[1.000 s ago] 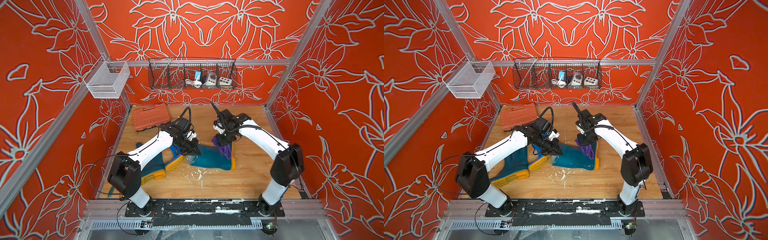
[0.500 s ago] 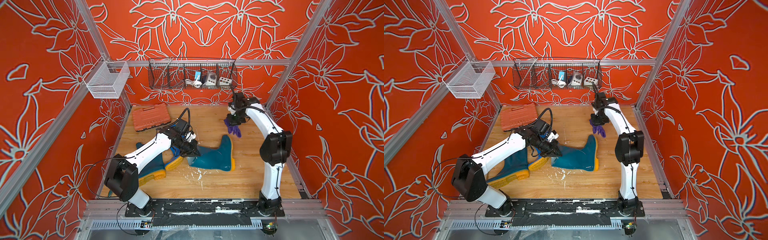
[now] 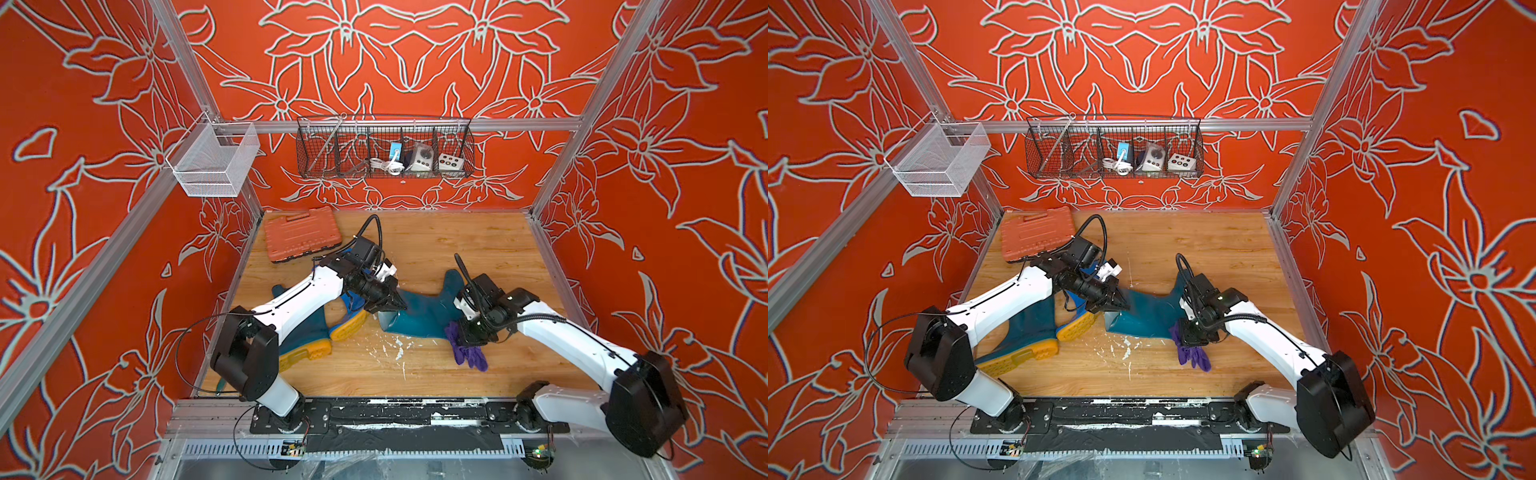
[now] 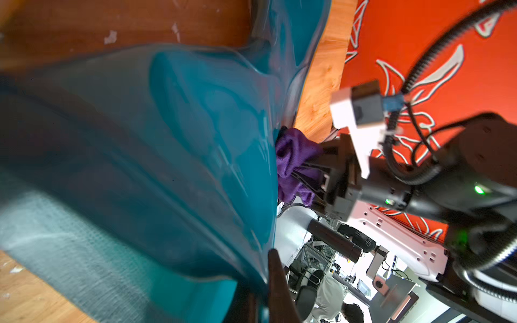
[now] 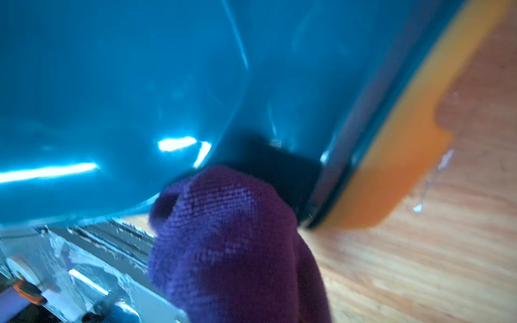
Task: Wipe the rubber boots with a cloth
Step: Wipe the dirt off the rubber boot.
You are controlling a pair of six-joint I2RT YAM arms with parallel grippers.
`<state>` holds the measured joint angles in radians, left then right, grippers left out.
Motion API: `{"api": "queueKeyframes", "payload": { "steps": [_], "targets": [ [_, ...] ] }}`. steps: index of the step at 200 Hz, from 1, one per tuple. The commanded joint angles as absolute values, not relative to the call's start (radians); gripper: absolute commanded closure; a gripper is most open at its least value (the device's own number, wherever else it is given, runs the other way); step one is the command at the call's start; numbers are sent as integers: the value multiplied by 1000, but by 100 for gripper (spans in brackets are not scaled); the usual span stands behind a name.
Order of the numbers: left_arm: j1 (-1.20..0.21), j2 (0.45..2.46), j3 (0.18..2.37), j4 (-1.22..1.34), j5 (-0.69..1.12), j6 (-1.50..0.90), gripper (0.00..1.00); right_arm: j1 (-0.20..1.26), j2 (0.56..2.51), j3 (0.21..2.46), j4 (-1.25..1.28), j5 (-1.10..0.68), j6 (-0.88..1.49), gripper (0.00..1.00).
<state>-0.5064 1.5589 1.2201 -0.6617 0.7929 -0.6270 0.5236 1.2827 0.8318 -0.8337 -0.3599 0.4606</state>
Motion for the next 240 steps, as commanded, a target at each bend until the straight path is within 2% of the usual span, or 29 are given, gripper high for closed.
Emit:
{"api": "queueKeyframes", "payload": {
  "steps": [1,56,75,99,153,177,201,240],
  "targets": [
    [-506,1530,1228,-684,836,-588,100,432,1404,967,-758,-347,435,100],
    [-558,1493,1248,-692,830,-613,100,244,1865,1511,-912,-331,282,100],
    [-562,1491,1255,-702,812,-619,100,243,1905,1629,-963,-352,272,100],
    [-561,1481,1239,-705,790,-625,100,276,1788,1542,-933,-385,290,100],
    [-561,1505,1242,-670,818,-623,100,377,1349,959,-847,-409,439,100],
    [-563,1503,1234,-652,846,-615,100,376,1335,875,-779,-380,469,100],
    [-566,1507,1239,-667,865,-598,100,371,1519,1042,-769,-358,422,100],
    [-590,1495,1300,-729,867,-571,100,315,1823,1523,-859,-318,350,100]
  ]
}}
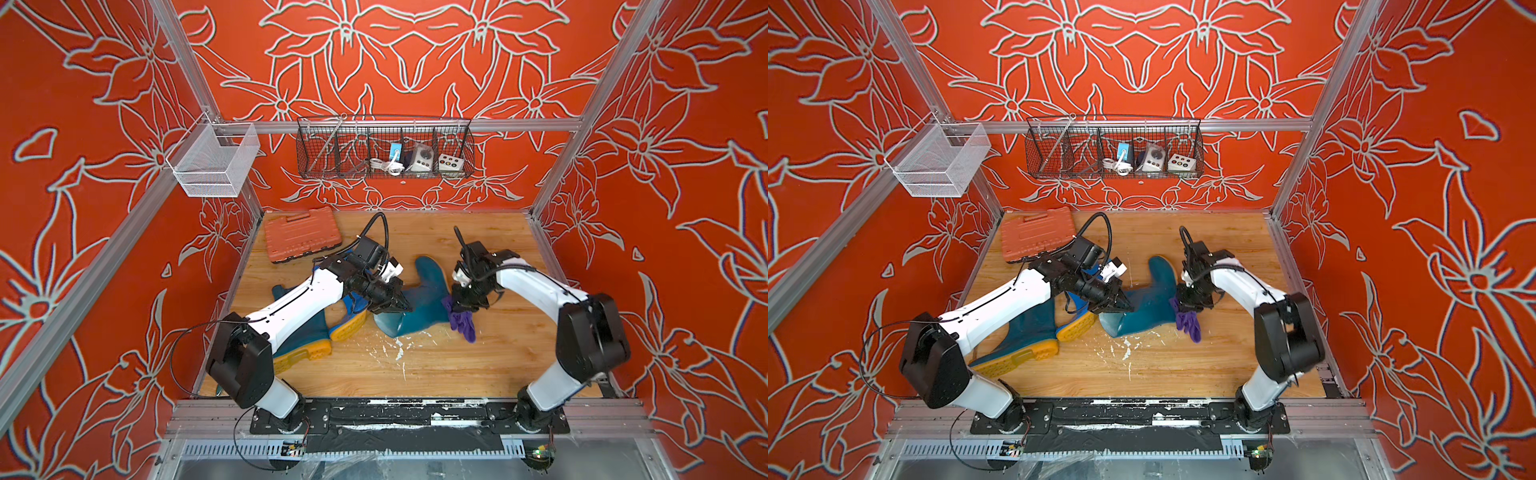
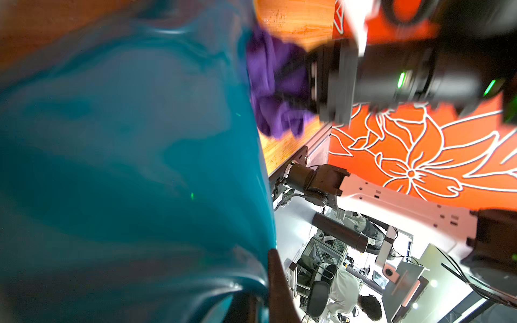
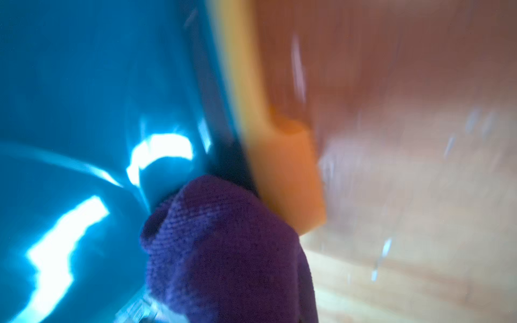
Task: Wipe the rubber boots with a cloth
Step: Wipe the dirt off the rubber boot, then place the cleaning item at the center of the board.
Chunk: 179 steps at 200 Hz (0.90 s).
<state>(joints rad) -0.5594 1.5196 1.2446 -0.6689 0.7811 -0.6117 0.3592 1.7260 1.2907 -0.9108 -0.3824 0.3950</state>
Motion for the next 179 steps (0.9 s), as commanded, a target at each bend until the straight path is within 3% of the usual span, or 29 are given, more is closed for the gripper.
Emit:
{"api": "queueKeyframes", "payload": {
  "steps": [1,19,37,81,97,121,153,179],
  "targets": [
    [-591,1495,1301,-729,866,-570,100,312,1830,1535,-864,-317,349,100],
    [-592,1485,1304,-745,844,-571,100,281,1888,1715,-928,-309,345,100],
    [-593,1474,1299,-754,803,-576,100,265,1868,1752,-957,-289,335,100],
    [-589,1500,1296,-744,761,-609,100,191,1636,1405,-938,-232,305,98],
    [-589,1510,1302,-746,761,-606,100,145,1541,1268,-921,-188,302,84],
    [-590,1524,1308,-746,762,-600,100,101,1486,1163,-923,-173,293,43],
    [-589,1551,1358,-773,774,-582,100,103,1459,1174,-956,-168,293,27],
    [-588,1568,1428,-827,763,-537,100,106,1409,1201,-990,-135,282,24]
  ]
}}
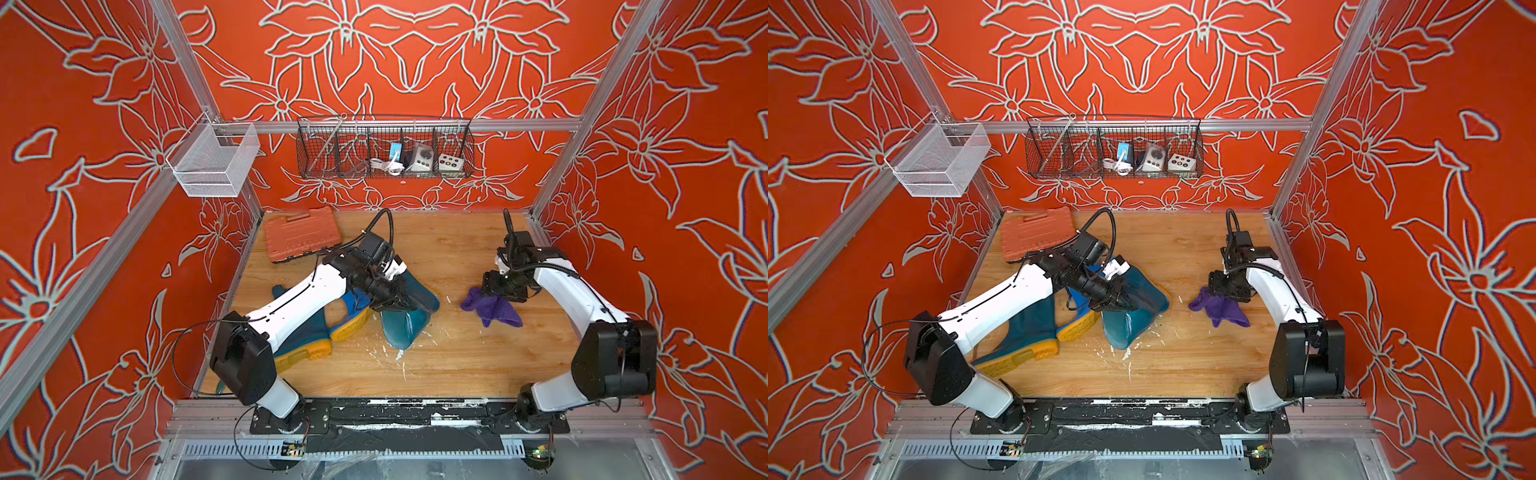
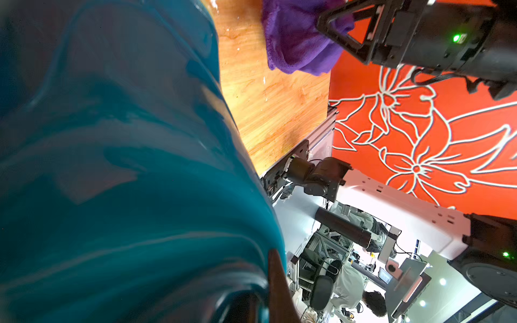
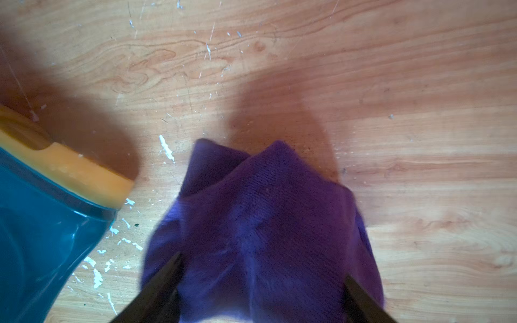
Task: Wipe the rubber boots with a cloth
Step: Place the cleaning item at the center of the board, then move the rubber boot to the center of the board.
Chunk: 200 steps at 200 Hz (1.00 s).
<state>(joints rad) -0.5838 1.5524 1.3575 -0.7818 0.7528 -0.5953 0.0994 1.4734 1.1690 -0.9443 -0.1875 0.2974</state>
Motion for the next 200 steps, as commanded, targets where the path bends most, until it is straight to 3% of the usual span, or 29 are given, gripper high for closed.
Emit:
{"api": "queueKeyframes", "payload": {
  "steps": [1,55,84,108,149,200],
  "targets": [
    [-588,1570,1431,-828,762,-536,100,106,1406,1201,-991,-134,282,24],
    [-588,1658,1595,-926,747,-452,100,119,1291,1158,-1017,-91,272,23],
    [-588,1723,1709,-977,736,-401,100,139,1207,1089,-914,-231,271,33],
    [-588,1790,1817,-1009,736,-361,100,239,1168,1011,-760,-325,311,32],
    [-588,1943,2051,-1072,721,-309,100,431,1280,922,-546,-394,340,31],
    [-588,2172,2413,-1077,738,-286,100,383,1436,954,-442,-426,353,32]
  ]
}}
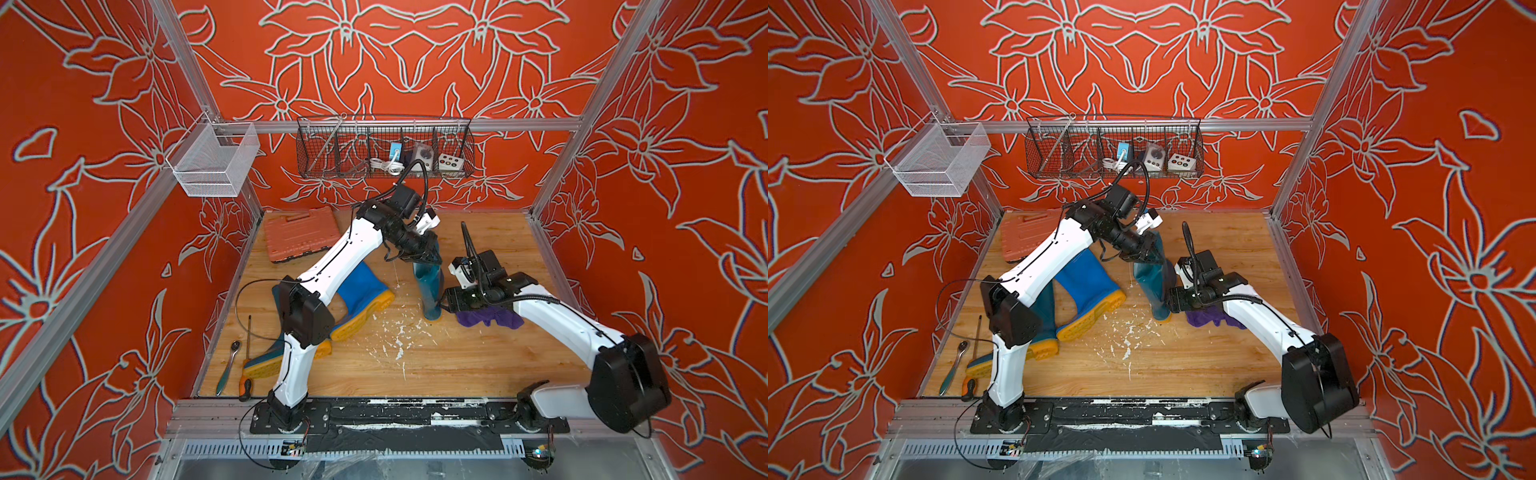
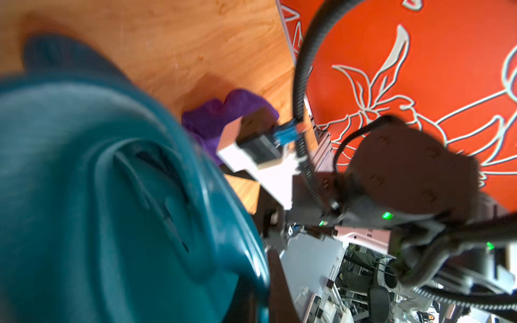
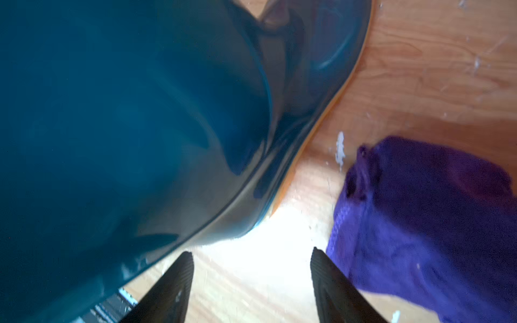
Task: Wipe the rubber boots with a cloth
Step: Move the rubber boot to the center of the board.
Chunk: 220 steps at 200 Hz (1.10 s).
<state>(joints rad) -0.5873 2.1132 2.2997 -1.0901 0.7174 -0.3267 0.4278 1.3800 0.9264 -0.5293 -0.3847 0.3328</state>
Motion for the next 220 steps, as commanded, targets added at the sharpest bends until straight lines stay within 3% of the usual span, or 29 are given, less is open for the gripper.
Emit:
{"api": "queueKeyframes", "payload": {
  "steps": [1,68,112,183,220],
  "targets": [
    [-588,2177,2418,-1076,739,-287,100,380,1441,955,-441,-428,355,32],
    [-579,2327,2631,-877,706,-383,100,216,1641,1117,-407,-490,355,33],
    [-569,2417,2705,-804,556,-349,100,164,1788,1261,-388,-475,359,33],
    [-556,2445,2731,-698,455,-313,100,150,1954,1385,-318,-541,448,36],
    [-503,2447,2732,-675,490,-318,100,173,1982,1378,-262,-550,506,38]
  ]
}}
